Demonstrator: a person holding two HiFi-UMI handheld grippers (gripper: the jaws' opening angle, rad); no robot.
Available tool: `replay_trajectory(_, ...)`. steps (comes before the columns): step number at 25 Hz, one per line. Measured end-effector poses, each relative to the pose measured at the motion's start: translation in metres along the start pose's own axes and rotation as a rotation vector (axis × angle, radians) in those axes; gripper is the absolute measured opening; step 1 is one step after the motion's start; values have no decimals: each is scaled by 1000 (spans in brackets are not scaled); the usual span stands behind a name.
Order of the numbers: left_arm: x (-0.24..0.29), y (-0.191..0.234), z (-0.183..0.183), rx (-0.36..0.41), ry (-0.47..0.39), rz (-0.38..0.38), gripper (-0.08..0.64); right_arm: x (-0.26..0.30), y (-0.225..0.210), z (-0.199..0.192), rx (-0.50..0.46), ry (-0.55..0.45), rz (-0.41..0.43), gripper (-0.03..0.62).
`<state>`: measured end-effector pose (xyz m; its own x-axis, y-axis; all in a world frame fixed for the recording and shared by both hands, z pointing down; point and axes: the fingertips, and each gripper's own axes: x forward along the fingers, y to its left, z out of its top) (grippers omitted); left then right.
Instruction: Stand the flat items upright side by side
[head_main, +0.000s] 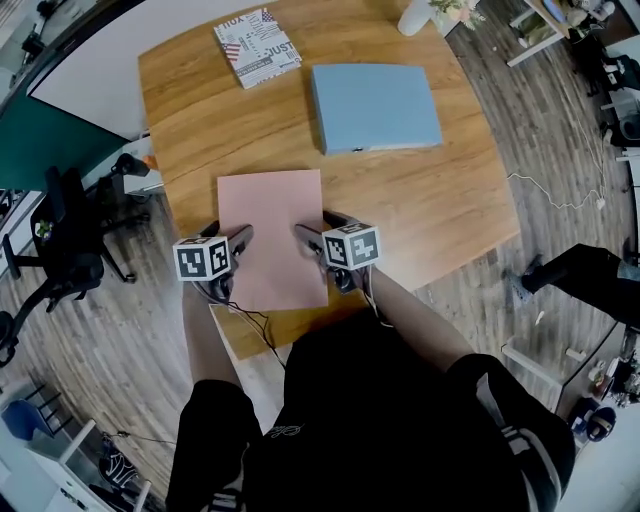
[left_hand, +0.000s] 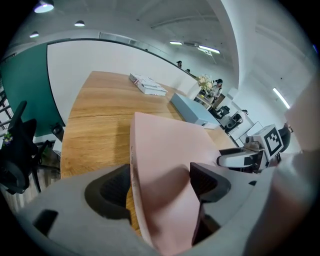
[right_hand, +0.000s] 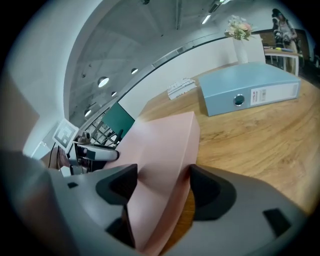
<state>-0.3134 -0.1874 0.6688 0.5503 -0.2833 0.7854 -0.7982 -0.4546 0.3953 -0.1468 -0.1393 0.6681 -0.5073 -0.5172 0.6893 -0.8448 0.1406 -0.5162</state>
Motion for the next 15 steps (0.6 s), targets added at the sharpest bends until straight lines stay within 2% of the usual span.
replay_trajectory(2, 3, -2, 0, 3, 3, -5, 366, 3, -2, 1, -8, 10, 1, 337)
replay_trajectory(7, 4, -2, -1, -13, 0, 21, 367, 7, -6, 4, -20, 33, 18, 342)
replay_trajectory(15, 0, -23, -24, -143, -35, 100, 368, 1, -20, 7, -167, 123, 62, 339)
